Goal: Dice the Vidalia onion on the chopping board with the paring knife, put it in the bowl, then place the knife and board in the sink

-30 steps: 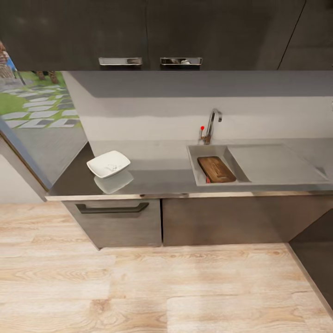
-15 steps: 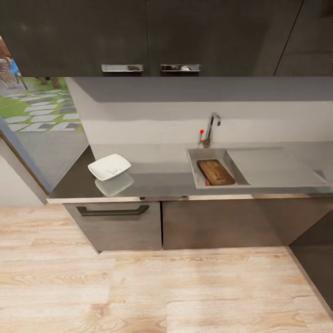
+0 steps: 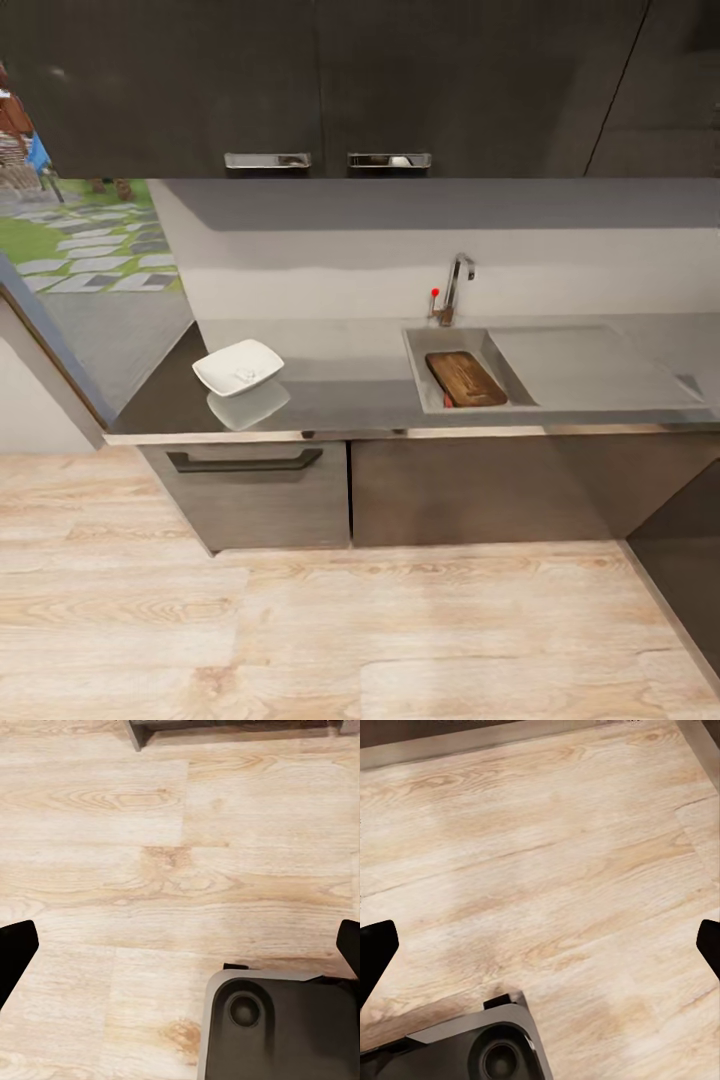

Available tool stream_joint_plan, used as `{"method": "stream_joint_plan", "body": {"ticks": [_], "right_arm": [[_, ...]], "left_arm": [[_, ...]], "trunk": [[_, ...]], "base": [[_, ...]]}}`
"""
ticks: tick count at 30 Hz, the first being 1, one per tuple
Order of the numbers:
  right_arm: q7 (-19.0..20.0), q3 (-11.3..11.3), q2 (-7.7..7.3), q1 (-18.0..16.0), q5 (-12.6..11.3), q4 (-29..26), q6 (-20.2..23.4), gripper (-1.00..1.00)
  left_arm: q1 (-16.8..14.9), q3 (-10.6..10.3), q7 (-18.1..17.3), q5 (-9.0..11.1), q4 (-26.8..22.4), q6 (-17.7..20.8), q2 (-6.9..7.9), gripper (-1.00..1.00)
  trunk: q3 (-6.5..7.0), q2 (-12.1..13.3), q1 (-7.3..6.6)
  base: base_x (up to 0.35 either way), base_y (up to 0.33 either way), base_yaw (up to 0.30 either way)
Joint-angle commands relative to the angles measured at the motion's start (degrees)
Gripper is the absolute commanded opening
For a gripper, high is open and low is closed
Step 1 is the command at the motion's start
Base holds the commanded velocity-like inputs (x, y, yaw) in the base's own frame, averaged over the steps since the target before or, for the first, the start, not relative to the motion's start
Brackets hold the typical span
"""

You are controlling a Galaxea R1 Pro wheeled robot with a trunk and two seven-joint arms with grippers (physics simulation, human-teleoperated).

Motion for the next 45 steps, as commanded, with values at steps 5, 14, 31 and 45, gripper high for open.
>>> {"method": "stream_joint_plan", "body": {"ticks": [5, 14, 31, 45], "right_arm": [[-0.6, 0.5, -0.04, -0.1, 0.0, -0.2, -0.2, 1.0], [-0.6, 0.5, -0.04, -0.1, 0.0, -0.2, -0.2, 1.0], [-0.6, 0.5, 0.03, -0.1, 0.0, -0.2, -0.1, 1.0], [-0.6, 0.5, 0.05, -0.1, 0.0, -0.2, -0.1, 1.0]], "left_arm": [[0.0, -0.4, 0.4, 0.4, -0.1, -0.1, 0.09, 1.0], [0.0, -0.4, 0.4, 0.4, -0.1, -0.1, 0.1, 1.0], [0.0, -0.4, 0.4, 0.4, -0.1, -0.1, 0.09, 1.0], [0.0, -0.4, 0.4, 0.4, -0.1, -0.1, 0.09, 1.0]], "trunk": [[0.36, -0.1, 0.04], [1.19, -0.1, 0.04], [2.74, -0.1, 0.04], [4.02, -0.1, 0.04]], "base": [[0.0, 0.0, 0.0], [0.0, 0.0, 0.0], [0.0, 0.0, 0.0], [0.0, 0.0, 0.0]]}}
